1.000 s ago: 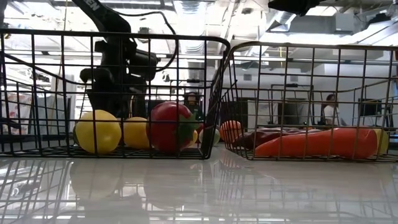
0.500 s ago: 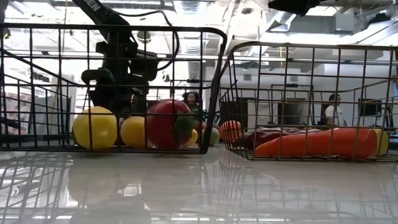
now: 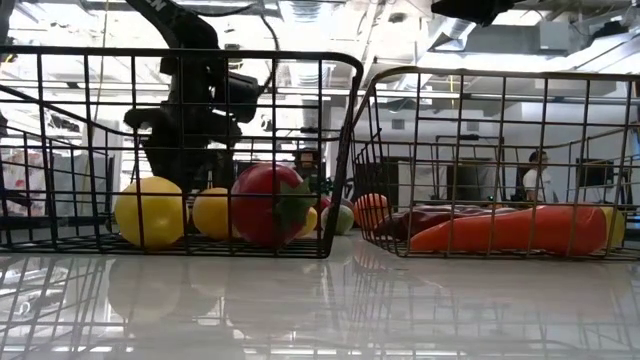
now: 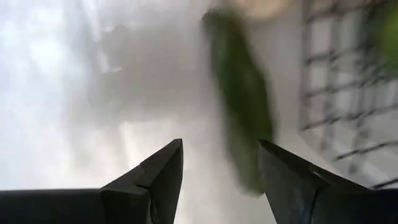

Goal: Sort produce into baskets
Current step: Put the orange into the black wire basket

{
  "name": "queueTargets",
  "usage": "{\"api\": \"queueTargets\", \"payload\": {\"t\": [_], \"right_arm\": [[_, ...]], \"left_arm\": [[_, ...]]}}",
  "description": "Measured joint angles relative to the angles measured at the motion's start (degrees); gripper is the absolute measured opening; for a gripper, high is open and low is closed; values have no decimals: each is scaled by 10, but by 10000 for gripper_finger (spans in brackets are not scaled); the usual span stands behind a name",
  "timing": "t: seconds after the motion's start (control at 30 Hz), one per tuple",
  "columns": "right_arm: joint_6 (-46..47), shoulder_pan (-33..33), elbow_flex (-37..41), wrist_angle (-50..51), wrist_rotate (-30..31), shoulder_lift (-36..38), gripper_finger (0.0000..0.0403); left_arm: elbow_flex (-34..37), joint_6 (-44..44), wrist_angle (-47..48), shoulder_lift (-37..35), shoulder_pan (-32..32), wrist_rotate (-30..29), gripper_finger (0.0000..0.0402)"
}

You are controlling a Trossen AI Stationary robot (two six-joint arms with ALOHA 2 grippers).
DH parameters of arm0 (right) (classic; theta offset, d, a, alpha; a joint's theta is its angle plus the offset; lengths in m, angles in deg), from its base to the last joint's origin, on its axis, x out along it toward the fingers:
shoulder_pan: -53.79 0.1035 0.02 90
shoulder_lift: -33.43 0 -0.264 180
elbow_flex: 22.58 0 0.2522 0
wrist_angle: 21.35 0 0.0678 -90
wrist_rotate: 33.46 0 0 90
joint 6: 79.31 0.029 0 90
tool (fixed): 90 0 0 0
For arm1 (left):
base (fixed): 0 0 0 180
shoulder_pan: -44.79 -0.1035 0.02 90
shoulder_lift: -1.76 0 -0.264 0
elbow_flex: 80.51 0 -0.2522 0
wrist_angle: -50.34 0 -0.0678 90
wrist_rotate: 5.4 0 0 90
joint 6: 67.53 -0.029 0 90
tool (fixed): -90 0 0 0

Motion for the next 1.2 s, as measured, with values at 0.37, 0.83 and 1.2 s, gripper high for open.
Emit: {"api": "queueTargets", "payload": {"t": [0.37, 0.83, 1.2], "right_arm": [[-2, 0, 0, 1, 0, 0, 310], [2, 0, 0, 4, 0, 0, 310], [2, 0, 0, 4, 0, 0, 310]], "left_arm": [[2, -276, -4, 0, 1, -21, 187], [2, -277, -47, 0, 20, 93, 187], [2, -286, -79, -1, 40, 102, 187]]}}
